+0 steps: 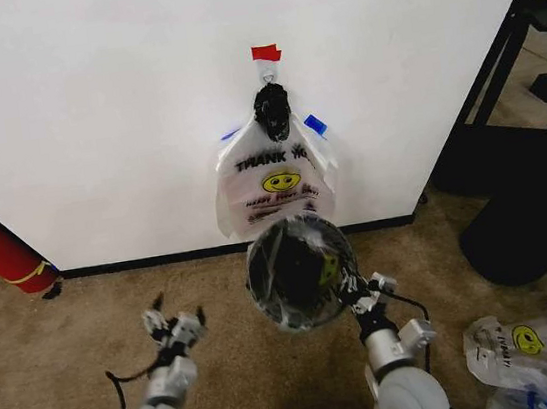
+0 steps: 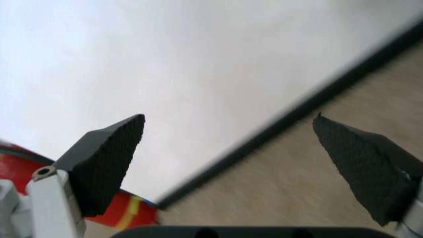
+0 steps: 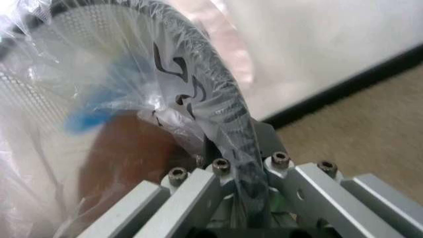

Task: Pick up the garbage bag from the wall and place it over the trash bin.

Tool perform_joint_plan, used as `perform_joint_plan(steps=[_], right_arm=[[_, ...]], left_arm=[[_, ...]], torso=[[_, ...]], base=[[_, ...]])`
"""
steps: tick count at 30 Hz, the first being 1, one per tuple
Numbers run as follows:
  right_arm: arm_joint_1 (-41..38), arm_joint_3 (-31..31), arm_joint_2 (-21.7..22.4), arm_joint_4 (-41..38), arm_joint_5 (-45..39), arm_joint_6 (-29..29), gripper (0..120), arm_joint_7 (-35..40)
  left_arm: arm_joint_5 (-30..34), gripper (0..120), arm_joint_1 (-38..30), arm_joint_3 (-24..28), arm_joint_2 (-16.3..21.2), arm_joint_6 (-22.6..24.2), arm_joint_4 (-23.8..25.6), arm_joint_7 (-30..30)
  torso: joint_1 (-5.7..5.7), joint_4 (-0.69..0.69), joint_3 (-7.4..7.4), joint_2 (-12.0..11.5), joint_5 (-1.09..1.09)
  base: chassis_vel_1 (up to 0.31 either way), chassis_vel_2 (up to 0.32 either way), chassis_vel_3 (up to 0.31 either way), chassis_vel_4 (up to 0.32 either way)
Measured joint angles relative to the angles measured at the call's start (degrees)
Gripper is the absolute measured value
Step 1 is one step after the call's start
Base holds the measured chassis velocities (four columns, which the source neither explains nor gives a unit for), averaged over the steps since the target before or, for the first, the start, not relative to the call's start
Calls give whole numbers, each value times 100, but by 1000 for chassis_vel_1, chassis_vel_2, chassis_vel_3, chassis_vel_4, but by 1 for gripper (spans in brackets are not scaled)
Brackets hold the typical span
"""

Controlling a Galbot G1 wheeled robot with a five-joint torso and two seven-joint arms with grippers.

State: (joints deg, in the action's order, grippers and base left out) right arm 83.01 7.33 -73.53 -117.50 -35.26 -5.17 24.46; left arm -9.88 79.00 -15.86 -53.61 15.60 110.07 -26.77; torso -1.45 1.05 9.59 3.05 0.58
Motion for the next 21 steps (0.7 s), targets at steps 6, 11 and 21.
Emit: perform_joint_plan(steps=[6, 11, 21], right_arm=[[-229, 81, -255, -618, -1980, 1352, 0, 1491], [-473, 244, -544, -463, -2764, 1848, 0, 1883], [-696, 193, -766, -67, -2539, 2181, 5, 2053]], left_arm=[[-59, 100, 98, -9, -49, -58, 86, 8], [-164, 100, 194, 110, -190, -57, 115, 16], [-198, 100, 244, 151, -208, -154, 26, 20]], torso=[[0, -3, 0, 0, -1], [0, -1, 0, 0, 0], [0, -1, 0, 0, -1]], base=[[0, 0, 0, 0], [0, 0, 0, 0], [0, 0, 0, 0]])
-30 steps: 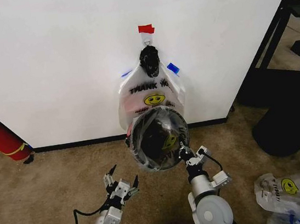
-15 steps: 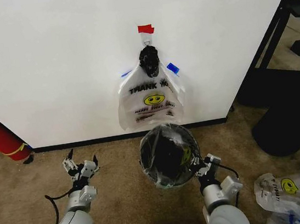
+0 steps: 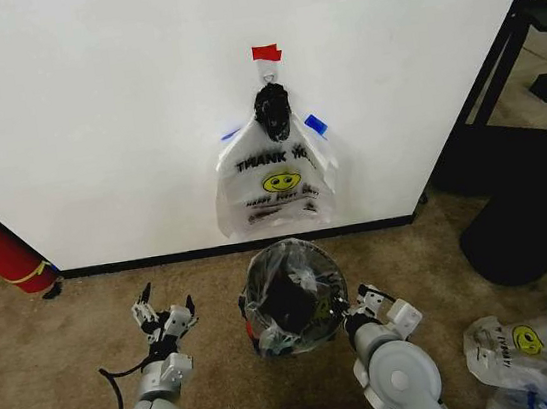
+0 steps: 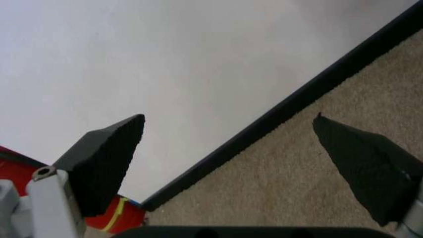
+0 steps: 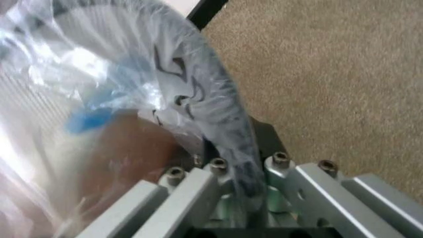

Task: Pick up the garbage bag from the wall and place it over the trash bin.

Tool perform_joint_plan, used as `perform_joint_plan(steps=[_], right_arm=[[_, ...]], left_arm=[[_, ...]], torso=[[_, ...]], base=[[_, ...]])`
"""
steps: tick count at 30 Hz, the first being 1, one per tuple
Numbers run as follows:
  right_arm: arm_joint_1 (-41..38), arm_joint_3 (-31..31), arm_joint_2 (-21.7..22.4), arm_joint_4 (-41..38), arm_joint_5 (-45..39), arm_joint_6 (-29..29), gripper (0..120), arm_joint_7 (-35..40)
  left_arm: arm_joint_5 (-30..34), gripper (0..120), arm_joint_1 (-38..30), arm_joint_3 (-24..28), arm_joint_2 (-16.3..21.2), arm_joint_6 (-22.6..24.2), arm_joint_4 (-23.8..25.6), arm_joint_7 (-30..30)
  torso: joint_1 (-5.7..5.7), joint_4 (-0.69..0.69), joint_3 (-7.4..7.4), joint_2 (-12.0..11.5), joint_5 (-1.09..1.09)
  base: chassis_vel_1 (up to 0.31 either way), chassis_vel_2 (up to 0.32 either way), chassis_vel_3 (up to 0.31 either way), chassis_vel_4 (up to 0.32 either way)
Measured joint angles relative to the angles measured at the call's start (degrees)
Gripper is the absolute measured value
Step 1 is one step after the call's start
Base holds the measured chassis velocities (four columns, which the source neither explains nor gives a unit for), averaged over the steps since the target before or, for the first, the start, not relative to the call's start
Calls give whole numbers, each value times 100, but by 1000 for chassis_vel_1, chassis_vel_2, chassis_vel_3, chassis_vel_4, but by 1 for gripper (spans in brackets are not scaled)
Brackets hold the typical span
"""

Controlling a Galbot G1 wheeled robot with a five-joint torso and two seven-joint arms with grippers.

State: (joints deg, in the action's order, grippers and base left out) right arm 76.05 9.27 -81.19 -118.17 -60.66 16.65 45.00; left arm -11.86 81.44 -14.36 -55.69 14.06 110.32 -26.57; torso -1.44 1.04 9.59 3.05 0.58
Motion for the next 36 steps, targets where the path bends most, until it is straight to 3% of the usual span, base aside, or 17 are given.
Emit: perform_joint_plan(steps=[5, 10, 13, 25, 31, 33, 36], right_arm=[[-17, -49, -38, 82, 327, 52, 19, -28], [40, -56, -37, 145, 502, 93, 42, -71], [83, -56, -22, 122, 511, 112, 49, -70], [346, 46, 367, -174, 572, 317, 97, -96], [380, 111, 491, -122, 689, 439, 100, -632], [476, 204, 731, -111, 1192, 729, 100, -1335], [516, 299, 903, -60, 1577, 795, 100, -1784]], left_arm=[[0, 100, 20, 22, 0, -44, -27, -2], [2, 100, 21, 34, 33, -66, -20, -2], [3, 100, 21, 34, 39, -75, -17, -4], [-7, 100, 33, 72, 15, -101, 19, -13], [-26, 100, 54, 76, 13, -101, 28, -13], [-27, 100, 63, 53, 19, -119, 33, -13], [-27, 100, 70, 40, 21, -129, 33, -14]], torso=[[0, 0, 0, 0, 0], [0, 0, 0, 0, 0], [0, 0, 0, 0, 0], [0, 0, 0, 0, -1], [0, 0, 0, 0, -1], [0, 0, 0, 0, -2], [0, 0, 0, 0, -1]], base=[[0, 0, 0, 0], [0, 0, 0, 0], [0, 0, 0, 0], [0, 0, 0, 0], [0, 0, 0, 0], [0, 0, 0, 0], [0, 0, 0, 0]])
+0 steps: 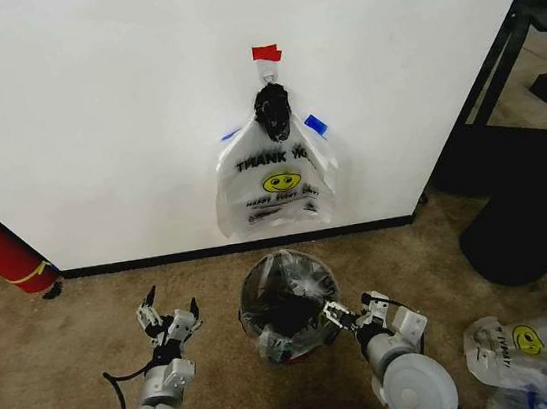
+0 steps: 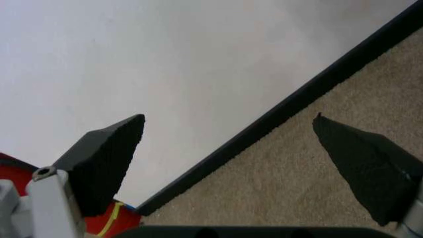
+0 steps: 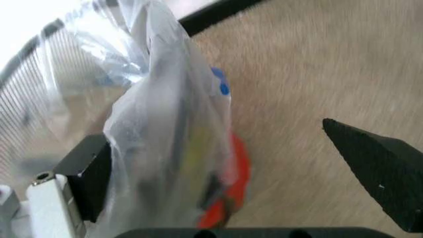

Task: Pick up the garbage bag from the wall and place it over the trash bin.

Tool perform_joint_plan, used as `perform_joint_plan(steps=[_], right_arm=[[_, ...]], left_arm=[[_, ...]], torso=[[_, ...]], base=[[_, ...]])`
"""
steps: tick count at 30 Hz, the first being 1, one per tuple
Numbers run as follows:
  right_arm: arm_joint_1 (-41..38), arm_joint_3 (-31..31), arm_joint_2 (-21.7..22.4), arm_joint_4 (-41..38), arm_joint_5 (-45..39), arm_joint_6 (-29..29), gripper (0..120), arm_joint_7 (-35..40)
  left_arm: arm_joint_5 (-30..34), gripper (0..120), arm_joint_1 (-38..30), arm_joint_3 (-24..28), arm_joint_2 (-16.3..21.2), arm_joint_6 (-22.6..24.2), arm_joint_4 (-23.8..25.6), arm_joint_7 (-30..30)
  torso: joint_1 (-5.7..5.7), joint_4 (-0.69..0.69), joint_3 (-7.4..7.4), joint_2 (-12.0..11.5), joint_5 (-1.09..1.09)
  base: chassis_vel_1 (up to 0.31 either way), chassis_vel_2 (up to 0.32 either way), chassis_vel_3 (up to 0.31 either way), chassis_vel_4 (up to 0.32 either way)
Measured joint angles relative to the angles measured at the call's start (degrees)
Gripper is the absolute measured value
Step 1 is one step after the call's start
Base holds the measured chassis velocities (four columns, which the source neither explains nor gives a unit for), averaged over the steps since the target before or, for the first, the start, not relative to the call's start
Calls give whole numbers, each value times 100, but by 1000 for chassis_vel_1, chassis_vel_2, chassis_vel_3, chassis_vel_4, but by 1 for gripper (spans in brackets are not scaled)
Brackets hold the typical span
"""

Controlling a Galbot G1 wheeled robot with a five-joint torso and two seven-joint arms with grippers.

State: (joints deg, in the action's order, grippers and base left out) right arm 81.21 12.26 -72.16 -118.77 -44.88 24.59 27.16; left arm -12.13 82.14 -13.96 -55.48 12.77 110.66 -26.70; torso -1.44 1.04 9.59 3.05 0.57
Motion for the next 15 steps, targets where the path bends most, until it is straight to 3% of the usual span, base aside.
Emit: perform_joint_plan(steps=[4, 5, 7, 8, 11, 14, 15], right_arm=[[11, 402, 305, 85, 95, 187, 100, -968], [17, 595, 378, 144, 138, 180, 100, -1577], [21, 639, 391, 159, 160, 172, 100, -1729], [50, 855, 438, 230, 276, 91, 100, -2532], [45, 1118, 467, 417, 664, -622, 100, -4102], [16, 1149, 460, 495, 836, -928, 100, -4390], [-13, 1209, 437, 605, 1045, -1304, 100, -4727]], left_arm=[[1, 100, 10, -15, -16, -20, -11, -9], [1, 100, 14, -15, -27, -34, -28, -12], [1, 100, 15, -16, -28, -36, -30, -12], [1, 100, 16, -14, -33, -41, -37, -14], [1, 100, -5, 2, -36, -43, -43, -14], [1, 100, -15, 6, -37, -43, -43, -14], [1, 100, -15, 8, -38, -43, -38, -14]], torso=[[0, 0, 0, 0, 0], [0, -1, 0, 0, 0], [0, -1, 0, 0, 0], [0, 0, 0, 0, -1], [0, 0, 0, 0, 0], [0, 0, 0, 0, 0], [0, 0, 0, 0, 0]], base=[[0, 0, 0, 0], [0, 0, 0, 0], [0, 0, 0, 0], [0, 0, 0, 0], [0, 0, 0, 0], [0, 0, 0, 0], [0, 0, 0, 0]])
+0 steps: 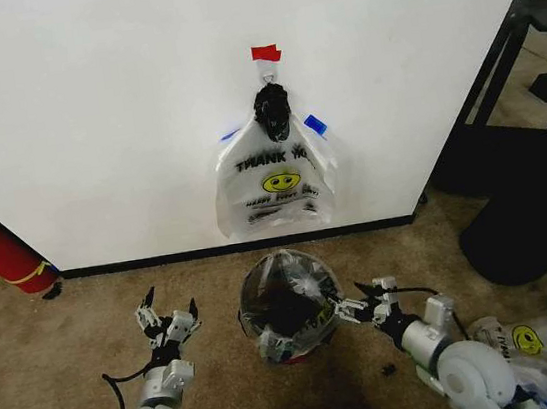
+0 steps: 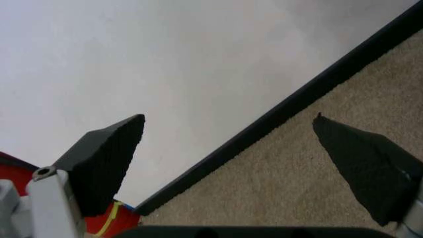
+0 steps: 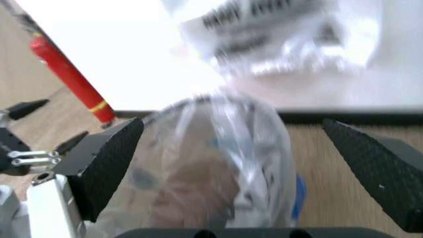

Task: Pick up the garbage bag from the wall and place it over the trash bin.

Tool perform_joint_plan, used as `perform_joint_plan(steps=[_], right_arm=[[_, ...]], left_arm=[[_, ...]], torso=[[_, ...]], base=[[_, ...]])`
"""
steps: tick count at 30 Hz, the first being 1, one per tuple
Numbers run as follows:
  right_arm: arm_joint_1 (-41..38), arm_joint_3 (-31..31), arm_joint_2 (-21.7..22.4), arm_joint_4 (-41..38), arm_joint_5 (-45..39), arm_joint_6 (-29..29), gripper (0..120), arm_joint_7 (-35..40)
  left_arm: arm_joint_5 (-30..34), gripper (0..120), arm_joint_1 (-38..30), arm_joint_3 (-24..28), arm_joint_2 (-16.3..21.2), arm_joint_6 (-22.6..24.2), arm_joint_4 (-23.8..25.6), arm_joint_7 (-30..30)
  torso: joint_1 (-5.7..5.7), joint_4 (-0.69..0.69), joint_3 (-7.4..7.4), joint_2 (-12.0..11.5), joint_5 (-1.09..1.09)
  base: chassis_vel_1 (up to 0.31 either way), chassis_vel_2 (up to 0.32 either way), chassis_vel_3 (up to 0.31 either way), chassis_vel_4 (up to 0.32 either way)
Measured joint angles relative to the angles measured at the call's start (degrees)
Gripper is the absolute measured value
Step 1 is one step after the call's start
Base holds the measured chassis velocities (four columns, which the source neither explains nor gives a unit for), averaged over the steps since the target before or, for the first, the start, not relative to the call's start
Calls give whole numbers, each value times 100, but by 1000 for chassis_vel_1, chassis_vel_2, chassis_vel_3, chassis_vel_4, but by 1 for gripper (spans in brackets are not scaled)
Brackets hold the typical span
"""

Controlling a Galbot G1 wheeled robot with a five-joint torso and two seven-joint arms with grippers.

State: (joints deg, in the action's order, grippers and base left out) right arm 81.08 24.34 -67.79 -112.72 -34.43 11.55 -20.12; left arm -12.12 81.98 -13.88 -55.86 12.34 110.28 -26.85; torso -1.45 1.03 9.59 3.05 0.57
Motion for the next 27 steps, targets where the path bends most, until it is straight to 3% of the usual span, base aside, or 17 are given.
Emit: perform_joint_plan(steps=[3, 4, 5, 6, 7, 8, 10, 12, 13, 14, 17, 20, 23, 27], right_arm=[[-4, 106, -50, 168, 144, -906, 100, -390], [-4, 106, -50, 168, 144, -906, 100, -390], [-18, 118, -109, 247, 206, -1562, 100, -403], [-24, 119, -137, 267, 250, -1809, 100, -385], [-36, 140, -279, 273, 638, -2705, 100, -104], [-11, 172, -426, 182, 1135, -3216, 100, 337], [70, 206, -668, -62, 2059, -3796, 100, 1292], [90, 215, -703, -105, 2218, -3866, 100, 1451], [225, 330, -876, -334, 2999, -4144, 100, 2075], [225, 330, -876, -334, 2999, -4144, 100, 2075], [639, 763, -1225, -853, 3760, -4153, 100, 2353], [816, 703, -1225, -1020, 3633, -3893, 100, 2486], [1068, 410, -1168, -1185, 3199, -3258, 100, 2754], [1112, 310, -1199, -1210, 3181, -3005, 100, 2776]], left_arm=[[24, 100, 19, -12, -9, -48, 24, -1], [24, 100, 19, -12, -9, -48, 24, -1], [103, 100, 9, -44, -45, -166, 52, -3], [158, 100, -3, -62, -68, -234, 71, -3], [526, 100, -77, -148, -191, -552, 201, 60], [963, 100, -143, -256, -359, -838, 371, 217], [1756, 100, -304, -496, -721, -1336, 660, 685], [1865, 100, -343, -539, -783, -1407, 704, 757], [2280, 100, -577, -768, -1069, -1747, 868, 1214], [2280, 100, -577, -768, -1069, -1747, 868, 1214], [2495, 100, -763, -1224, -1484, -2202, 1035, 2075], [2485, 100, -684, -1326, -1598, -2310, 1060, 2213], [2480, 100, -498, -1399, -1777, -2452, 1083, 2301], [2342, 100, -405, -1460, -1834, -2565, 1088, 2345]], torso=[[0, 0, 0, 0, 0], [0, 0, 0, 0, 0], [0, 0, 0, 0, 0], [0, 0, 0, 0, 0], [0, -1, 0, 0, -1], [0, -1, 1, 0, 0], [0, -1, 0, 0, 0], [0, -1, 0, 0, 0], [0, 0, 0, 0, 0], [0, 0, 0, 0, 0], [0, 3, 0, 0, 0], [0, 1, 0, 0, 0], [0, 0, 0, 0, 1], [0, -1, 0, 0, 0]], base=[[0, 0, 0, 0], [0, 0, 0, 0], [0, 0, 0, 0], [0, 0, 0, 0], [0, 0, 0, 0], [0, 0, 0, 0], [0, 0, 0, 0], [0, 0, 0, 0], [0, 0, 0, 0], [0, 0, 0, 0], [0, 0, 0, 0], [0, 0, 0, 0], [0, 0, 0, 0], [0, 0, 0, 0]])
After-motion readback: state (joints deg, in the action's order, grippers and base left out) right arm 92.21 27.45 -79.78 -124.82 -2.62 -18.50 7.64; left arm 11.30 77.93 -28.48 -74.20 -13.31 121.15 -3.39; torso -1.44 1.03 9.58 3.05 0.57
